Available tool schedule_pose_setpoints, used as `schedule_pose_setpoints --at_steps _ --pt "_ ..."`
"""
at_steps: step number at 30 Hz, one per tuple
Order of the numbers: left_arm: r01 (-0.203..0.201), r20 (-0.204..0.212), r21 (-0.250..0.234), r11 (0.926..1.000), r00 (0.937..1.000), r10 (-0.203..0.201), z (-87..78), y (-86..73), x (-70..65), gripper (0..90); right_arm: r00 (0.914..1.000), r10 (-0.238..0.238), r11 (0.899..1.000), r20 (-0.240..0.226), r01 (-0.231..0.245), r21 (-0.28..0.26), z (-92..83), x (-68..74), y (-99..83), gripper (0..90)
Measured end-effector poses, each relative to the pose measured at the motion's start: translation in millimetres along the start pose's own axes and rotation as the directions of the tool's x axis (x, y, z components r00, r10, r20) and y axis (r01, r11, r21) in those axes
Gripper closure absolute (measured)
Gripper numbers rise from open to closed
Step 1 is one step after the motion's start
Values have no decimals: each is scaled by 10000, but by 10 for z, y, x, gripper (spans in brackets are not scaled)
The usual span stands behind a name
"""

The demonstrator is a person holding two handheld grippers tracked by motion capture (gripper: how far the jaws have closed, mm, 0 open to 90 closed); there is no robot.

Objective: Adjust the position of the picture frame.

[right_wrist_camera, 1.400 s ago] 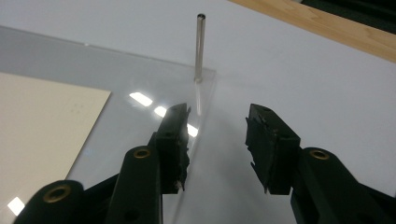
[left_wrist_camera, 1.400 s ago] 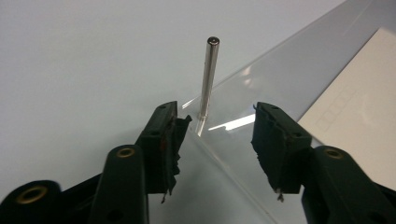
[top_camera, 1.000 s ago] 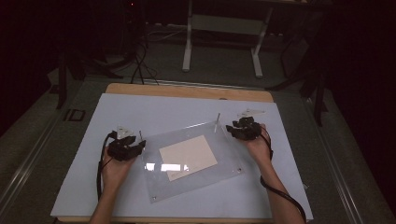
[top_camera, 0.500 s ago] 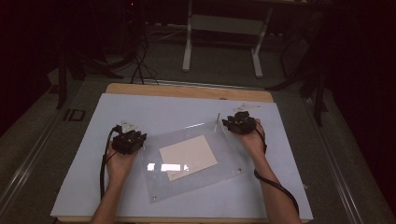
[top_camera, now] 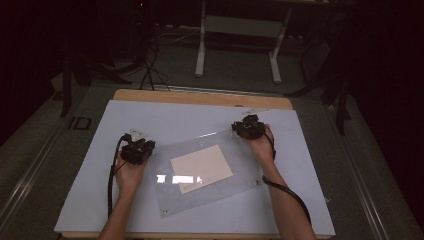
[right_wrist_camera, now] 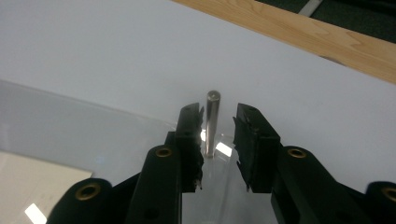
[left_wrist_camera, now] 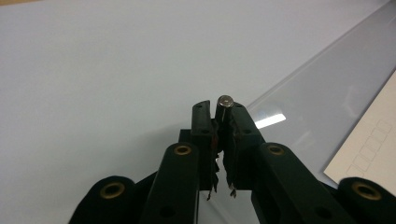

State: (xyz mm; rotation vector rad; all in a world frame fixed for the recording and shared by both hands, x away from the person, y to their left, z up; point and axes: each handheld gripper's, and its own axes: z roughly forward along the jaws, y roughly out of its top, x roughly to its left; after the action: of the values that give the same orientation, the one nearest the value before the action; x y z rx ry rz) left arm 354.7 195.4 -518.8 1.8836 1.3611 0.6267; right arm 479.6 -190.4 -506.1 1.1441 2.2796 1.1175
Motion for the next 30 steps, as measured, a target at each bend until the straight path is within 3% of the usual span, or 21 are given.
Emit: schedule_pose_setpoints --at_steps 3,7,12,14,16,18,21,23,27,30 --pt "-316 -134 122 9994 9994 317 33 -6 -21 784 10000 48 10000 4 -48 37 66 -9 -5 705" --pt "-255 -145 208 9995 9996 258 80 -12 -9 805 9999 110 9999 62 -111 94 136 6 7 744" --pt "-154 279 28 9999 9995 153 95 -31 39 829 10000 32 9995 8 -32 310 202 30 28 844" --pt "-93 498 -4 10000 9987 93 95 -36 65 837 9999 85 9989 -87 -81 470 202 19 46 849" --pt "256 1030 -26 9997 9944 -252 99 -41 125 838 9997 191 9985 -176 -182 519 194 8 48 848" --pt "335 1139 -56 9994 9930 -327 107 -37 140 837 9988 388 9979 -285 -373 520 174 -9 47 845" --pt "519 1226 42 9986 9911 -520 120 1 137 837 9972 722 9967 -211 -714 384 97 -2 12 841" --pt "508 1357 97 9987 9894 -517 124 50 137 834 9953 877 9955 -416 -861 400 17 -21 -39 837" --pt "182 1638 194 9996 9863 -211 128 198 97 832 9904 1192 9923 -702 -1166 407 -288 -39 -134 817" --pt "70 1740 367 9993 9847 -133 173 323 59 831 9919 1093 9933 -654 -1065 445 -571 -13 -214 813"
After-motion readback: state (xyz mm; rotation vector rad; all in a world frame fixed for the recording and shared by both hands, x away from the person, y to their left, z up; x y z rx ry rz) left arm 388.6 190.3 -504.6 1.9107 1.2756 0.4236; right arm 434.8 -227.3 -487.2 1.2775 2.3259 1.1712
